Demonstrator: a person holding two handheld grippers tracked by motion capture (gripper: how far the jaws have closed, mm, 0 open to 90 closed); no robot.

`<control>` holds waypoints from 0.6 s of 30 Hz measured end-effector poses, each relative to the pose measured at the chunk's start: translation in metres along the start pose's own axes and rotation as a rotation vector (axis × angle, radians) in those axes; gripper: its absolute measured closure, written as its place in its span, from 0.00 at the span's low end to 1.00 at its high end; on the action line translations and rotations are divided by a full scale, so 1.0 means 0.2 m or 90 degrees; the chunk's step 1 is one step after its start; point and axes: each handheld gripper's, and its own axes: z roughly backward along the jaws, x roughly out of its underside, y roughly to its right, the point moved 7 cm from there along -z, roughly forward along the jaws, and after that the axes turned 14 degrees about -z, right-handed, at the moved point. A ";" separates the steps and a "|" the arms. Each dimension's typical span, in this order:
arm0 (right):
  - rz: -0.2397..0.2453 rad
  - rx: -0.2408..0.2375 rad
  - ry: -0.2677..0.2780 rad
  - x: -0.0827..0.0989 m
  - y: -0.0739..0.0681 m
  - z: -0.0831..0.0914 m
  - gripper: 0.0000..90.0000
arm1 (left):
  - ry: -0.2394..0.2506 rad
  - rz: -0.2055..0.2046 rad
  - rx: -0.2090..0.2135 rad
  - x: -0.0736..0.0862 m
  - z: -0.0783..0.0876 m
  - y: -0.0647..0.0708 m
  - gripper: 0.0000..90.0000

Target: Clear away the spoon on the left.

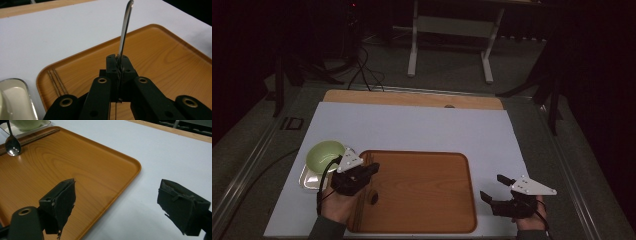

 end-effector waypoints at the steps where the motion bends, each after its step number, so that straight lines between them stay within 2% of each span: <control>1: 0.000 0.000 0.000 0.00 0.00 0.00 0.16 | -0.002 0.001 0.003 0.01 -0.01 0.00 0.99; 4: 0.000 0.000 0.001 0.00 0.00 0.00 0.16 | -0.005 0.005 0.010 0.03 -0.02 0.01 0.98; 11: 0.001 0.000 0.000 0.00 0.00 0.00 0.16 | 0.002 0.052 0.039 0.09 -0.08 0.01 0.97; 14: 0.000 0.001 0.000 0.00 0.00 0.00 0.16 | 0.004 0.070 0.049 0.10 -0.10 0.01 0.97; 18: 0.000 0.000 0.000 0.00 0.00 0.00 0.16 | 0.010 0.081 0.054 0.10 -0.13 0.02 0.98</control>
